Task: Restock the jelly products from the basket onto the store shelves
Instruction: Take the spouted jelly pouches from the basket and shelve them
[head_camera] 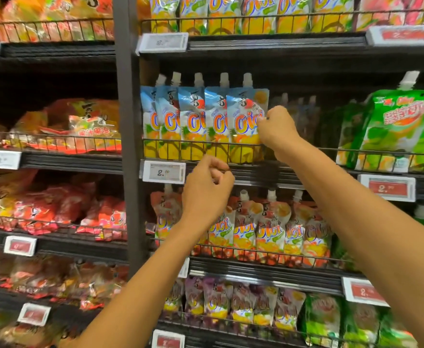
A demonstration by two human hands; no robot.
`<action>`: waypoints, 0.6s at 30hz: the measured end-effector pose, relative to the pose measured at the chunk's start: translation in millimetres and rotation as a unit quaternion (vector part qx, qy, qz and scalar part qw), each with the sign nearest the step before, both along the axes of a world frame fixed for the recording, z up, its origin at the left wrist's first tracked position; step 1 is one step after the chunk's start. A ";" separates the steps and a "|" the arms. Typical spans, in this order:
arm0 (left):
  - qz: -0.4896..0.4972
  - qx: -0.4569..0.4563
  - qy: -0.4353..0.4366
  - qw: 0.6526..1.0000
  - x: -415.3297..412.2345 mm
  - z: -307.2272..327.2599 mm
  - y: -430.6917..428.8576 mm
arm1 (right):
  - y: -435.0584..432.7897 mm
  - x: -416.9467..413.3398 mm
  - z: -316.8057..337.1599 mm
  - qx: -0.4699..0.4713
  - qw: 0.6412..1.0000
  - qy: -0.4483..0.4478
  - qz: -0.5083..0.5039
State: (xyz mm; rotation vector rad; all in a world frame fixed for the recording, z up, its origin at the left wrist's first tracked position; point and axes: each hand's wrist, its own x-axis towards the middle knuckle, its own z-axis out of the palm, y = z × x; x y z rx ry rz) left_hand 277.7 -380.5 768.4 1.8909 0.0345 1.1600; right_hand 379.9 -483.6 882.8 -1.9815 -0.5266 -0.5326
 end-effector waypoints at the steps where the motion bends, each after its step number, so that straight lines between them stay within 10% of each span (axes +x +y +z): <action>1: -0.012 0.001 0.013 1.000 -0.2 -10.5 -5.9 | -0.6 -0.6 1.8 -0.027 1.000 -0.002 -0.015; 11: -0.167 0.013 0.253 0.953 6.4 -138.2 -46.1 | -25.3 -19.2 -19.6 -0.010 0.996 -0.070 -0.052; 15: -0.188 -0.004 0.353 0.916 -3.6 -210.3 -51.5 | -59.5 -49.8 -92.5 0.149 0.973 -0.169 0.054; 18: -0.195 -0.028 0.445 0.874 -16.9 -278.0 -53.1 | -80.3 -63.3 -195.9 0.213 0.970 -0.077 0.093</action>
